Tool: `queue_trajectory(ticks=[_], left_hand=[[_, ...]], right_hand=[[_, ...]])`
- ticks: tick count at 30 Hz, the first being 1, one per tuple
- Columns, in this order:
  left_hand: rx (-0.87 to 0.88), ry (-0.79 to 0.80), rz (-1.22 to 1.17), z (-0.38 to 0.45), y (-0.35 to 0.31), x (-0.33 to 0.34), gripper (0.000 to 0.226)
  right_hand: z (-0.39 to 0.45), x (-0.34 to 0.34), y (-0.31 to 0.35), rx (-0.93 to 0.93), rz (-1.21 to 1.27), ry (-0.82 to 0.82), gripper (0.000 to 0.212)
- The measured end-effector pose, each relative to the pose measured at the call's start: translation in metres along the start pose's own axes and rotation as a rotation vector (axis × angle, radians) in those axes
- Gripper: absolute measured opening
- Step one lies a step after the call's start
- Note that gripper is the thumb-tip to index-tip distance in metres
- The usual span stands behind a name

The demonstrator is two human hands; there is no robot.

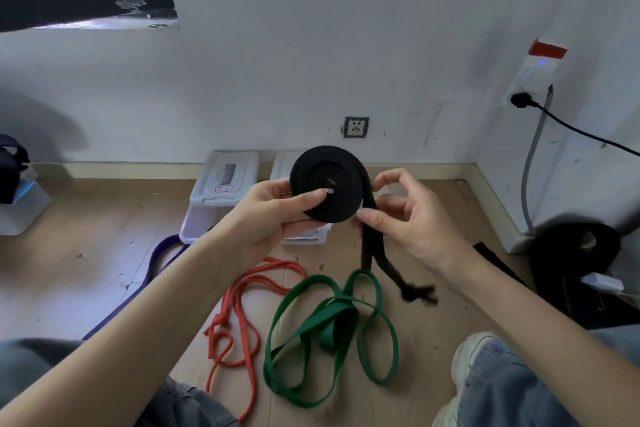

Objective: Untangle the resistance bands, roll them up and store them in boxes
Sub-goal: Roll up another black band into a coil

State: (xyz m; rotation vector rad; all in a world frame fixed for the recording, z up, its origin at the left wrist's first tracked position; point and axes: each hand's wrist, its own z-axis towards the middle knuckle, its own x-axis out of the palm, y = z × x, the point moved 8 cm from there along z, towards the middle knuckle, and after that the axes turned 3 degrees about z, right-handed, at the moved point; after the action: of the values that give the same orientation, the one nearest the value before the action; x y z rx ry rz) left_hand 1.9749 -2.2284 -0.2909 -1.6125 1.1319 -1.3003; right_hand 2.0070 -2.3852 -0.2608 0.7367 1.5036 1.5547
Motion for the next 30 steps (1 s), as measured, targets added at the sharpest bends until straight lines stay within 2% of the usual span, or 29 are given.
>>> queue_trajectory(ticks=[9,13,16,18,20,23,27,30], left_hand=[[0.056,-0.033,-0.025,0.0,0.009,0.006,0.04],[-0.008,0.021,0.117,-0.001,0.013,0.008,0.038],[-0.062,0.067,0.269,-0.005,0.009,0.009,0.028],[0.032,-0.073,0.456,-0.005,0.001,0.004,0.03],[0.224,-0.234,0.613,-0.009,-0.013,0.003,0.028],[0.366,-0.342,0.613,-0.013,-0.024,0.001,0.029],[0.354,-0.307,0.491,-0.011,-0.019,0.006,0.021],[0.183,-0.119,0.455,-0.005,-0.01,0.009,0.03]], right_hand=[[-0.001,0.004,0.001,-0.023,0.157,-0.004,0.029],[0.0,-0.004,0.0,-0.038,0.047,-0.055,0.024],[0.002,-0.005,0.003,-0.051,-0.207,-0.02,0.025],[0.002,0.001,0.0,-0.029,-0.181,0.02,0.023],[0.001,0.006,-0.004,0.021,-0.078,0.056,0.02],[0.0,0.01,-0.01,0.103,0.072,0.096,0.02],[0.0,0.009,-0.015,0.162,0.252,0.065,0.021],[0.002,0.001,-0.011,0.099,0.152,0.03,0.02]])
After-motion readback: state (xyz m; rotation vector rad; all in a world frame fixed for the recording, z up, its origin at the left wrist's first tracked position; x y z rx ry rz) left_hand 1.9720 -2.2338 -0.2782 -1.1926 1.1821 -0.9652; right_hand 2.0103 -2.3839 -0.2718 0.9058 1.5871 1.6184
